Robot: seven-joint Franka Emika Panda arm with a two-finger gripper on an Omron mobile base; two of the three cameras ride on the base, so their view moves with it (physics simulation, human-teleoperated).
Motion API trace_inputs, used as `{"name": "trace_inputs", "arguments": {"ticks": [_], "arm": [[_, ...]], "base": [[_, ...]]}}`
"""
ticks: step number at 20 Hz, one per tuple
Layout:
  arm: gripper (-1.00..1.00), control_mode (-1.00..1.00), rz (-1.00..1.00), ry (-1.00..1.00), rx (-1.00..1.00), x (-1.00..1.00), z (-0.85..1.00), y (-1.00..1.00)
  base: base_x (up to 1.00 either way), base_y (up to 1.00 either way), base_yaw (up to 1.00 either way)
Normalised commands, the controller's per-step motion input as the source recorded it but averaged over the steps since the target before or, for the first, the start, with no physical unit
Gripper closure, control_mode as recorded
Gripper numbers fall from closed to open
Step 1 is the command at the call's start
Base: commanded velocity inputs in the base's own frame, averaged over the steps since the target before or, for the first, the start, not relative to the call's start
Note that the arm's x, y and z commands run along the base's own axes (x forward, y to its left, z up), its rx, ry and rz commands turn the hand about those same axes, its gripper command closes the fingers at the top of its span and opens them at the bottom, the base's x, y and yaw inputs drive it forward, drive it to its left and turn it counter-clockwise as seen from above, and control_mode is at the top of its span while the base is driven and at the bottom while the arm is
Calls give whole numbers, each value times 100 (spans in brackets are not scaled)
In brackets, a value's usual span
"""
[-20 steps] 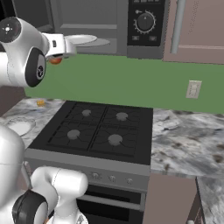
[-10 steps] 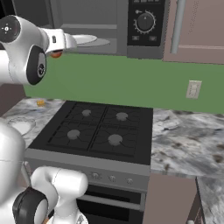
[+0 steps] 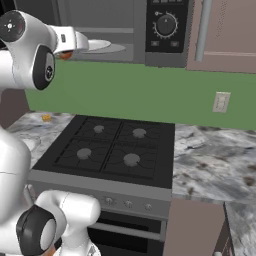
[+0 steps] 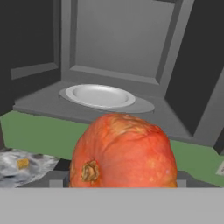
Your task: Pick the squash from the counter and place it in the microwave. Then turn on the microwave.
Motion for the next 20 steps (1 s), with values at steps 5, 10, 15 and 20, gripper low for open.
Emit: {"name": "trace_inputs", "arguments": {"ticks": [5,10,15,20], "arm": [[100,-100,0,-1,3,21,1,0],[100,-100,0,-2,2,21,0,2],[100,-100,0,-2,0,19,0,7],[100,-100,0,-2,0,20,0,10]], "base": [[0,0,0],[0,0,0],[0,0,0],[0,0,0]]}}
